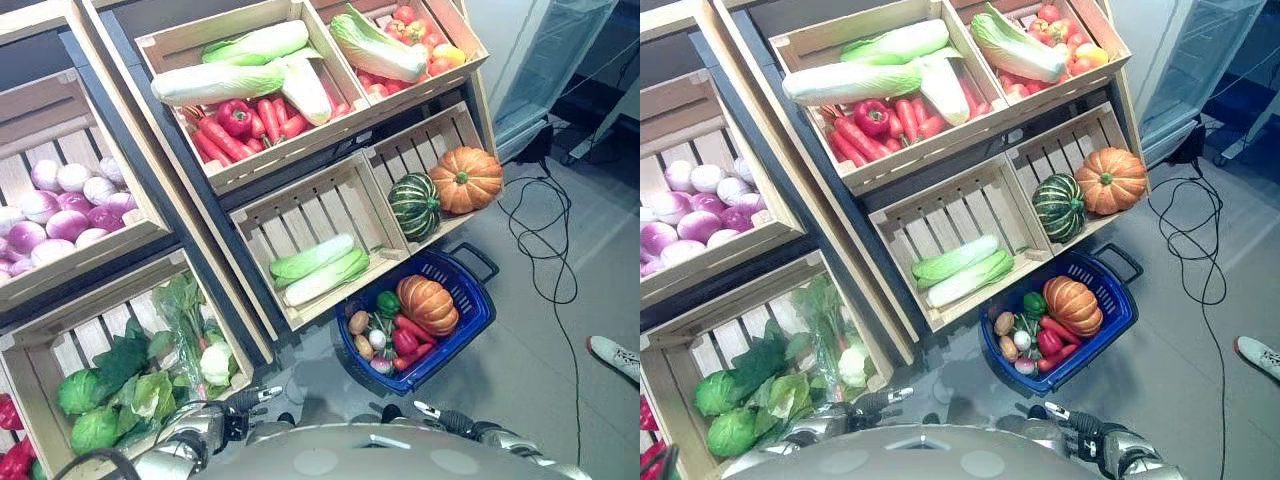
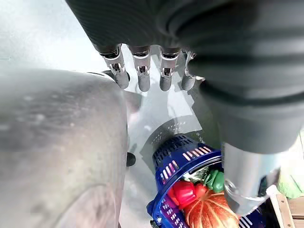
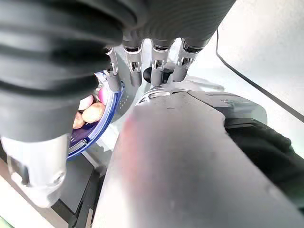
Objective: Pick up fruits and vegetables into the basket
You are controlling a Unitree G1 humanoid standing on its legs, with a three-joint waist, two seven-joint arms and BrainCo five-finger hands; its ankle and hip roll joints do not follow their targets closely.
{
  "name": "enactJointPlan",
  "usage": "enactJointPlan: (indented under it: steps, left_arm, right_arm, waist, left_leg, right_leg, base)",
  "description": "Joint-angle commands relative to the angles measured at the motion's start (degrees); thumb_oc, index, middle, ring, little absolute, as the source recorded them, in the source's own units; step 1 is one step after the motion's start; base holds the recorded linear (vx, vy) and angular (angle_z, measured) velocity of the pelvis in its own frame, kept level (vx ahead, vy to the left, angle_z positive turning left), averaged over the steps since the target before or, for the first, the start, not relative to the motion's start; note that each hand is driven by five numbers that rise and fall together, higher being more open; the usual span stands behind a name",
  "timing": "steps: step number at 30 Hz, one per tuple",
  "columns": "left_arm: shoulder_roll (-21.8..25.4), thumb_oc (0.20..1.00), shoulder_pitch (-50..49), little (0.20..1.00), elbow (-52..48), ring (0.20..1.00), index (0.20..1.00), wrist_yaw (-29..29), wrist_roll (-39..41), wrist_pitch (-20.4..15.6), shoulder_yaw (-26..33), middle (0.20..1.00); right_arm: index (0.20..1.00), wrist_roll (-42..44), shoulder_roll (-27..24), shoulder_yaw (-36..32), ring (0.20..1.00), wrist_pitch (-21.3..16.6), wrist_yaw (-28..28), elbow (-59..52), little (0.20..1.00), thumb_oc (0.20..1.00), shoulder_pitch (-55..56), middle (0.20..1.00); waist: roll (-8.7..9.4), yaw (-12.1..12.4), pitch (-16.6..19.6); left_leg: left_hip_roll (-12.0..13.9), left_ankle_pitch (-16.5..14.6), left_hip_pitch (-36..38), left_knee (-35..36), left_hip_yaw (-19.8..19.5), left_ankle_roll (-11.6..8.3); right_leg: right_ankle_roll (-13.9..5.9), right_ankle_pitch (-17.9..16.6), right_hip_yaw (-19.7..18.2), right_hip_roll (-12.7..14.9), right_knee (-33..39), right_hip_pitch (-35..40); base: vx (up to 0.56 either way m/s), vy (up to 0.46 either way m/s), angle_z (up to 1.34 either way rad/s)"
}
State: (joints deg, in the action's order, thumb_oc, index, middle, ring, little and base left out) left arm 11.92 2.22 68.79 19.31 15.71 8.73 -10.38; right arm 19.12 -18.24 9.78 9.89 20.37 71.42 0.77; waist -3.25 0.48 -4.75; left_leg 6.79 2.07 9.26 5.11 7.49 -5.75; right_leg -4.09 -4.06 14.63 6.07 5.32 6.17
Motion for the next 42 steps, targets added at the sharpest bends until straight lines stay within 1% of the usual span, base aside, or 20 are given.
enactJointPlan:
  steps: [1,8,10,12,14,16,17,18,19,20,22,24,27,29,31,33,36,37,41,42]
  left_arm:
    - [-1.16,1.000,1.81,1.000,4.14,1.000,1.000,0.14,-2.30,0.30,-2.00,1.000]
    - [-1.14,1.000,2.08,1.000,3.40,1.000,1.000,0.84,-2.77,-1.83,-2.83,1.000]
    - [-1.06,1.000,2.20,1.000,3.20,1.000,1.000,0.32,-3.17,-3.94,-3.11,1.000]
    - [-0.90,1.000,2.44,1.000,2.67,1.000,1.000,-2.09,-2.47,-8.69,-3.55,1.000]
    - [-0.64,1.000,2.77,1.000,1.23,1.000,1.000,-3.55,-1.59,-11.43,-3.53,1.000]
    - [0.05,1.000,3.44,1.000,-1.71,1.000,1.000,-8.57,-1.99,-16.61,-3.73,1.000]
    - [0.57,1.000,3.78,1.000,-3.32,1.000,1.000,-9.89,-1.86,-17.35,-3.59,1.000]
    - [1.59,1.000,4.24,1.000,-6.69,1.000,1.000,-12.45,-1.93,-16.44,-3.26,1.000]
    - [1.78,1.000,4.28,1.000,-6.68,1.000,1.000,-13.33,-2.09,-17.68,-3.36,1.000]
    - [2.45,1.000,4.38,1.000,-7.08,1.000,1.000,-15.24,-2.52,-23.00,-3.06,1.000]
    - [3.71,1.000,4.60,1.000,-9.28,1.000,1.000,-16.47,-3.90,-26.93,-2.88,1.000]
    - [5.25,1.000,3.32,1.000,-16.54,1.000,1.000,-21.50,-9.01,-29.17,-2.57,1.000]
    - [11.50,1.000,-3.48,1.000,-38.78,1.000,1.000,-24.15,-10.31,-26.26,-0.06,1.000]
    - [13.27,1.000,-6.87,1.000,-43.79,1.000,1.000,-25.88,-11.76,-27.45,1.75,1.000]
    - [14.62,1.000,-9.90,1.000,-48.42,1.000,1.000,-26.94,-9.50,-28.78,3.57,1.000]
    - [15.47,1.000,-10.44,1.000,-50.39,1.000,1.000,-30.01,-10.09,-31.77,4.12,1.000]
    - [17.04,1.000,-9.53,1.000,-54.89,1.000,1.000,-32.42,-9.66,-32.73,4.94,1.000]
    - [18.02,1.000,-8.13,1.000,-56.98,1.000,1.000,-35.93,-11.98,-33.36,4.83,1.000]
    - [19.44,1.000,-4.72,1.000,-59.88,1.000,1.000,-41.39,-14.81,-33.62,4.68,1.000]
    - [19.81,1.000,-2.98,1.000,-60.75,1.000,1.000,-44.47,-17.05,-33.98,4.59,1.000]
  right_arm:
    - [1.000,0.24,3.95,1.36,1.000,1.28,1.27,3.17,1.000,1.000,-2.26,1.000]
    - [1.000,0.09,3.78,1.50,1.000,0.16,1.07,3.18,1.000,1.000,-2.26,1.000]
    - [1.000,0.17,3.76,1.66,1.000,-1.16,0.79,3.10,1.000,1.000,-2.31,1.000]
    - [1.000,0.15,3.50,1.87,1.000,-3.67,-0.34,2.70,1.000,1.000,-2.55,1.000]
    - [1.000,0.97,3.14,2.02,1.000,-5.65,-0.33,1.87,1.000,1.000,-2.81,1.000]
    - [1.000,2.49,2.57,1.84,1.000,-8.43,-0.58,0.07,1.000,1.000,-3.06,1.000]
    - [1.000,3.11,2.26,1.72,1.000,-9.24,-0.69,-0.73,1.000,1.000,-3.13,1.000]
    - [1.000,3.79,1.54,1.43,1.000,-11.22,-0.85,-2.48,1.000,1.000,-3.19,1.000]
    - [1.000,4.37,1.22,1.19,1.000,-12.69,-0.09,-3.06,1.000,1.000,-3.30,1.000]
    - [1.000,4.70,0.53,0.73,1.000,-15.70,0.04,-3.88,1.000,1.000,-3.38,1.000]
    - [1.000,6.63,-0.21,0.55,1.000,-19.18,0.55,-5.30,1.000,1.000,-3.37,1.000]
    - [1.000,7.74,-1.12,0.28,1.000,-18.94,-1.72,-14.20,1.000,1.000,-1.57,1.000]
    - [1.000,6.98,-2.31,-0.30,1.000,-15.39,-8.75,-39.54,1.000,1.000,6.43,1.000]
    - [1.000,5.79,-3.08,-1.56,1.000,-17.58,-8.89,-45.47,1.000,1.000,10.17,1.000]
    - [1.000,4.76,-4.50,-2.43,1.000,-22.29,-9.69,-50.91,1.000,1.000,12.71,1.000]
    - [1.000,6.09,-4.89,-2.87,1.000,-25.29,-10.45,-53.34,1.000,1.000,13.08,1.000]
    - [1.000,8.28,-6.06,-3.43,1.000,-27.09,-12.95,-57.68,1.000,1.000,11.82,1.000]
    - [1.000,8.42,-6.83,-3.88,1.000,-28.60,-15.51,-59.84,1.000,1.000,10.33,1.000]
    - [1.000,10.68,-8.01,-4.20,1.000,-30.04,-19.66,-63.70,1.000,1.000,7.72,1.000]
    - [1.000,11.54,-8.36,-4.65,1.000,-30.95,-20.86,-64.71,1.000,1.000,6.78,1.000]
  waist:
    - [2.96,0.38,-2.17]
    - [2.88,0.35,-2.10]
    - [2.87,0.30,-2.11]
    - [2.77,0.16,-2.17]
    - [2.71,0.11,-2.30]
    - [2.57,-0.02,-2.51]
    - [2.51,-0.03,-2.55]
    - [2.40,-0.05,-2.57]
    - [2.44,-0.02,-2.62]
    - [2.50,0.02,-2.64]
    - [2.52,0.14,-2.81]
    - [2.73,0.15,-3.48]
    - [3.39,-0.47,-4.80]
    - [3.40,-0.72,-5.19]
    - [3.07,-0.82,-5.82]
    - [2.90,-0.89,-6.34]
    - [2.73,-0.93,-8.05]
    - [2.48,-1.08,-9.84]
    - [1.77,-1.81,-12.54]
    - [1.42,-2.31,-13.66]
  left_leg:
    - [-1.04,-3.18,-2.24,-0.13,0.23,1.40]
    - [-1.01,-3.14,-2.31,-0.16,0.26,1.37]
    - [-0.97,-3.11,-2.29,-0.16,0.23,1.36]
    - [-0.92,-3.13,-2.24,-0.18,0.30,1.30]
    - [-0.84,-3.08,-2.29,-0.25,0.22,1.22]
    - [-0.74,-3.01,-2.46,-0.29,0.16,1.12]
    - [-0.70,-2.97,-2.56,-0.29,0.13,1.10]
    - [-0.68,-2.92,-2.79,-0.33,0.01,1.09]
    - [-0.69,-2.96,-2.92,-0.31,0.00,1.18]
    - [-0.63,-2.89,-3.33,-0.31,0.01,1.23]
    - [-0.65,-2.74,-4.01,-0.48,-0.08,1.40]
    - [-0.63,-2.68,-4.05,-0.48,0.02,1.67]
    - [-0.54,-2.58,-4.55,-1.00,0.12,1.91]
    - [-0.77,-2.63,-4.95,-1.16,-0.30,2.13]
    - [-1.13,-2.39,-5.97,-1.11,-1.24,2.51]
    - [-1.10,-2.13,-6.94,-1.27,-1.54,2.47]
    - [-0.76,-1.93,-9.75,-2.78,-1.68,2.31]
    - [-0.75,-1.74,-12.00,-4.15,-2.11,2.21]
    - [-0.92,-1.31,-15.36,-6.29,-2.46,2.16]
    - [-0.96,-1.13,-16.91,-7.42,-2.49,1.98]
  right_leg:
    - [-3.75,4.17,-0.39,3.98,-1.43,1.66]
    - [-3.83,4.19,-0.35,4.04,-1.56,1.63]
    - [-3.79,4.19,-0.41,4.00,-1.59,1.62]
    - [-3.86,4.22,-0.51,4.02,-1.72,1.52]
    - [-3.92,4.23,-0.61,4.09,-1.89,1.44]
    - [-4.01,4.20,-0.67,4.18,-2.08,1.19]
    - [-4.03,4.18,-0.69,4.22,-2.10,1.08]
    - [-4.03,4.17,-0.77,4.26,-2.15,0.86]
    - [-4.03,4.20,-0.70,4.23,-2.17,0.71]
    - [-4.00,4.18,-0.75,4.07,-2.26,0.26]
    - [-3.94,4.17,-0.90,3.94,-2.55,-0.36]
    - [-3.82,4.16,-0.72,3.97,-2.83,-0.49]
    - [-3.63,4.70,-1.16,3.93,-4.29,-1.47]
    - [-3.50,5.08,-1.58,3.81,-5.07,-2.16]
    - [-3.06,5.80,-2.35,3.32,-6.32,-3.59]
    - [-2.77,6.33,-2.62,3.09,-7.41,-4.94]
    - [-2.21,6.99,-2.67,2.85,-9.52,-8.23]
    - [-1.77,7.33,-2.82,2.66,-11.42,-10.92]
    - [-1.14,8.12,-3.17,2.52,-14.79,-15.14]
    - [-0.93,8.69,-3.49,2.44,-16.44,-16.91]
  base:
    - [-0.20,0.122,0.28]
    - [0.00,0.000,0.00]
    - [0.00,0.000,0.00]
    - [0.02,0.001,0.00]
    - [0.00,0.000,0.00]
    - [0.00,0.000,0.00]
    - [0.03,-0.003,0.00]
    - [0.00,0.000,0.00]
    - [0.00,0.000,0.00]
    - [0.01,-0.034,0.06]
    - [0.02,-0.045,0.05]
    - [0.05,-0.075,-0.01]
    - [0.06,-0.092,0.01]
    - [0.05,-0.050,0.01]
    - [0.06,-0.041,0.01]
    - [0.01,-0.047,-0.02]
    - [-0.11,-0.048,-0.01]
    - [-0.19,-0.058,0.04]
    - [-0.13,-0.008,-0.07]
    - [-0.11,0.029,-0.08]
